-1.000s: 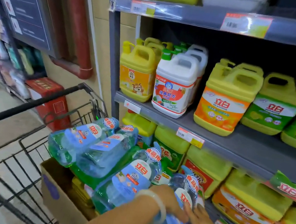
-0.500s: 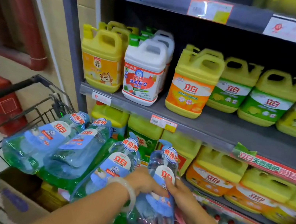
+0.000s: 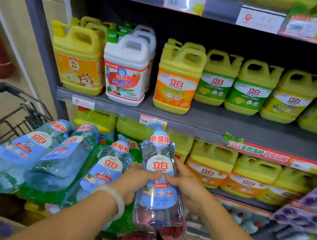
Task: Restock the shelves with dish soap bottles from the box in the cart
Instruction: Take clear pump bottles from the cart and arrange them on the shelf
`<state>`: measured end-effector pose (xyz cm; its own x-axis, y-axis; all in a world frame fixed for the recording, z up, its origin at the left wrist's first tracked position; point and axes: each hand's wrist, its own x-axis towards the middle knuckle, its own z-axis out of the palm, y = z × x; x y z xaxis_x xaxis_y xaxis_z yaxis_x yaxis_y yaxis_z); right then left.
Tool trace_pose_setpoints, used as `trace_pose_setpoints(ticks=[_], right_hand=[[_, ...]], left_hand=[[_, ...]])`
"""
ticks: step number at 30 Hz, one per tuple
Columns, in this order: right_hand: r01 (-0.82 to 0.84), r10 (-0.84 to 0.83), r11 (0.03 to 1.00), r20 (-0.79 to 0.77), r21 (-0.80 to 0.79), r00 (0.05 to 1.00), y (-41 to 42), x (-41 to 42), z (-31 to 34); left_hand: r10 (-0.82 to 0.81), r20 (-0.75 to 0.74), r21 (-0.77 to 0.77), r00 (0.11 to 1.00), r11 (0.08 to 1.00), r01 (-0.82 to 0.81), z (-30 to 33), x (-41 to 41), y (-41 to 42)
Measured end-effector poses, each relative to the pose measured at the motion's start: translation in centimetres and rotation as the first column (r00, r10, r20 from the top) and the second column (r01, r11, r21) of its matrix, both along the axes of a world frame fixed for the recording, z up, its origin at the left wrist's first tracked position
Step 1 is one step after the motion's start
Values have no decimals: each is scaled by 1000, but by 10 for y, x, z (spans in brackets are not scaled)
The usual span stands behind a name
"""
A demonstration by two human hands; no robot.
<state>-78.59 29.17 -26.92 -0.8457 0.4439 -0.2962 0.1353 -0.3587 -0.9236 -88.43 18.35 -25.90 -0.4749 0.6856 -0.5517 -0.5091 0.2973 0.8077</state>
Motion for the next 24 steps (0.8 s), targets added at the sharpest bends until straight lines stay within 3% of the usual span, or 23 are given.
trace_pose_setpoints(ticks=[12, 20, 24], right_hand=[[206, -196, 976, -129, 72, 972, 39, 102, 46], [401, -376, 913, -217, 82, 901, 93, 267, 73], [512, -479, 852, -229, 112, 847, 123, 374, 84]], left_hand=[[-156, -163, 120, 974, 977, 177, 59, 74, 50], [-377, -208, 124, 903, 905, 406, 81, 217, 131], [-508, -198, 176, 839, 823, 540, 94, 321, 174]])
